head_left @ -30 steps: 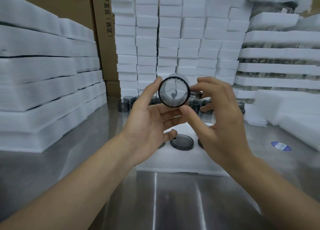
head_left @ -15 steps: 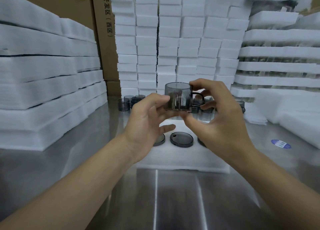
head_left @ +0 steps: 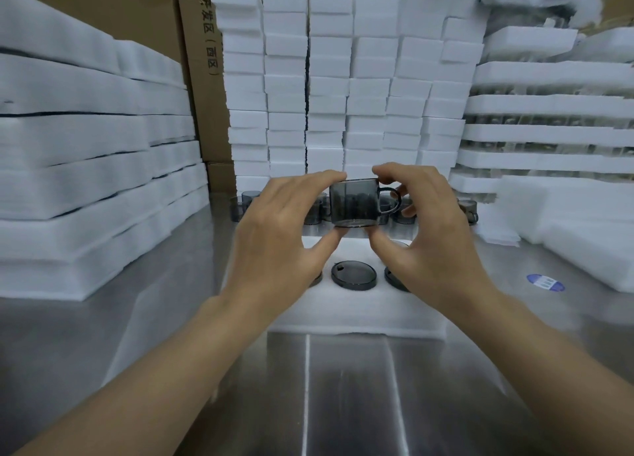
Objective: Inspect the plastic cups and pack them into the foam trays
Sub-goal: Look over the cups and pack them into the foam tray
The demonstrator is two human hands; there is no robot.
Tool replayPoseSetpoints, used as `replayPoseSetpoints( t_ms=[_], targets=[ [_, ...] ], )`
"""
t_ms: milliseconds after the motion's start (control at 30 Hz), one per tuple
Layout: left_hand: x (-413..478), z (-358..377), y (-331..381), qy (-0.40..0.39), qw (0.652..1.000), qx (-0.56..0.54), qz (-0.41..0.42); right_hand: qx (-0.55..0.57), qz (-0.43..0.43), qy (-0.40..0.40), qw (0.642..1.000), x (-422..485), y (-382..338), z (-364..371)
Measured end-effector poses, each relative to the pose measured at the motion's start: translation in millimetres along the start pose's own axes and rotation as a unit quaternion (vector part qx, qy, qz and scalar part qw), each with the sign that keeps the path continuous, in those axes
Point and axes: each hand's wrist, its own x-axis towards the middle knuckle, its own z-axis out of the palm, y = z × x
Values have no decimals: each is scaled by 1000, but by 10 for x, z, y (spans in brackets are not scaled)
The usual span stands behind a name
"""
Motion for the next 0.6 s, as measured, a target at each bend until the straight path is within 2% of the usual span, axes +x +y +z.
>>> replayPoseSetpoints(
  t_ms=[167,267,333,467,600],
  targets=[
    [-29,66,-33,-53,990,-105,-82,3,18,-16,1000,-4,24,2],
    [-56,98,-56,-80,985,-96,-115,-8,13,-13,1000,-17,20,28],
    [-63,90,-49,-78,988,-79,-103,-14,9,-16,1000,-31,13,54],
    [-30,59,-23,-48,998,-34,-26,-15,-5,-19,1000,-39,-9,75],
    [-35,65,-37,-45,992,-85,-76,-4,1,-28,1000,-31,6,74]
  ],
)
